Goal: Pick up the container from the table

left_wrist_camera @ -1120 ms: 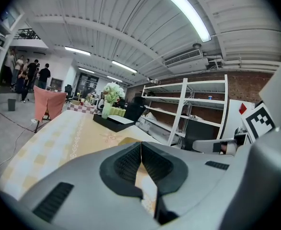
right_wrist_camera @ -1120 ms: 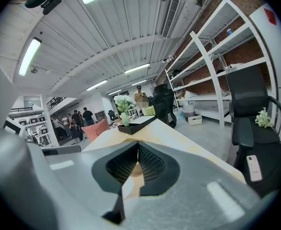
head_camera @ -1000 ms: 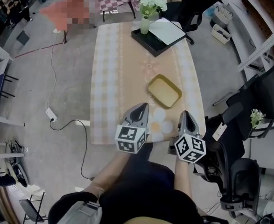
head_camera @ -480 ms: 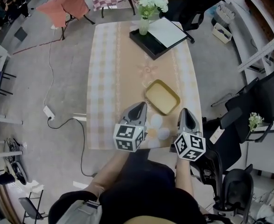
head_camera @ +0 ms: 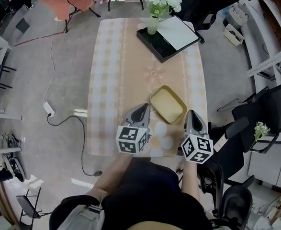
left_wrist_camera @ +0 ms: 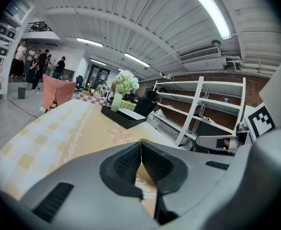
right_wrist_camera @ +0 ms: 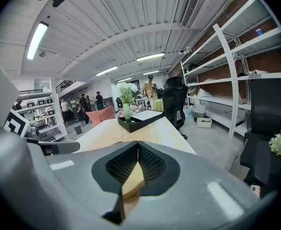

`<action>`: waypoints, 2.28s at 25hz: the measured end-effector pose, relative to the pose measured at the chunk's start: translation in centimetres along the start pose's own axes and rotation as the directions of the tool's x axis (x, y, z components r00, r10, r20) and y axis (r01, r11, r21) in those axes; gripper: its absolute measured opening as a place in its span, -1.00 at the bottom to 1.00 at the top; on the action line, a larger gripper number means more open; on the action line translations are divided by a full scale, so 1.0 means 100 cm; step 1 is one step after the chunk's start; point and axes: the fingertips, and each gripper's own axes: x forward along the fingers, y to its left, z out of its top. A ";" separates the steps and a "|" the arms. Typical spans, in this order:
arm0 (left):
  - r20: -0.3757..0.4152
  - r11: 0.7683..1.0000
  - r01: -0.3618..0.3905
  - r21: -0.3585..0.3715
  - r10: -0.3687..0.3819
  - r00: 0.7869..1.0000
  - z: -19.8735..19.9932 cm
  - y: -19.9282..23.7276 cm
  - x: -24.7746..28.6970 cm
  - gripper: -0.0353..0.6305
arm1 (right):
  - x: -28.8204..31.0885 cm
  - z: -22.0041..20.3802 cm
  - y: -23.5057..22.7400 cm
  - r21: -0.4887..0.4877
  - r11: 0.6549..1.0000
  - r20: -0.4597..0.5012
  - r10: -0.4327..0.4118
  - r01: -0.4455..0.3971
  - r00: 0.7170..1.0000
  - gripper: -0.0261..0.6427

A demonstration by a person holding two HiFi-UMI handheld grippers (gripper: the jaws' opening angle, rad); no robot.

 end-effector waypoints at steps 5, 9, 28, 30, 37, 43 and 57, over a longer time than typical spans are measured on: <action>-0.019 0.999 -0.022 -0.024 0.022 1.000 -0.005 0.012 0.012 -0.86 | 0.018 -0.001 0.000 -0.022 0.999 -0.045 0.025 -0.026 0.999 -0.91; -0.024 0.998 -0.036 -0.046 0.035 0.999 -0.007 0.018 0.019 -0.86 | 0.030 -0.003 0.000 -0.072 0.996 -0.083 0.041 -0.047 0.996 -0.90; -0.059 0.987 -0.108 -0.120 0.101 0.993 -0.019 0.044 0.039 -0.86 | 0.074 -0.028 -0.002 -0.151 0.968 -0.296 0.148 -0.199 0.944 -0.61; -0.061 0.984 -0.119 -0.129 0.112 0.992 -0.019 0.049 0.039 -0.86 | 0.078 -0.031 -0.001 -0.167 0.961 -0.323 0.159 -0.222 0.933 -0.61; -0.068 0.975 -0.146 -0.170 0.136 0.988 -0.021 0.060 0.038 -0.86 | 0.093 -0.040 0.004 -0.233 0.922 -0.410 0.195 -0.309 0.891 -0.61; -0.065 0.969 -0.157 -0.191 0.148 0.987 -0.020 0.066 0.035 -0.87 | 0.101 -0.050 0.009 -0.271 0.887 -0.488 0.208 -0.374 0.848 -0.61; -0.061 0.970 -0.138 -0.199 0.128 0.990 -0.020 0.061 0.036 -0.86 | 0.101 -0.072 0.009 -0.307 0.861 -0.584 0.167 -0.406 0.795 -0.84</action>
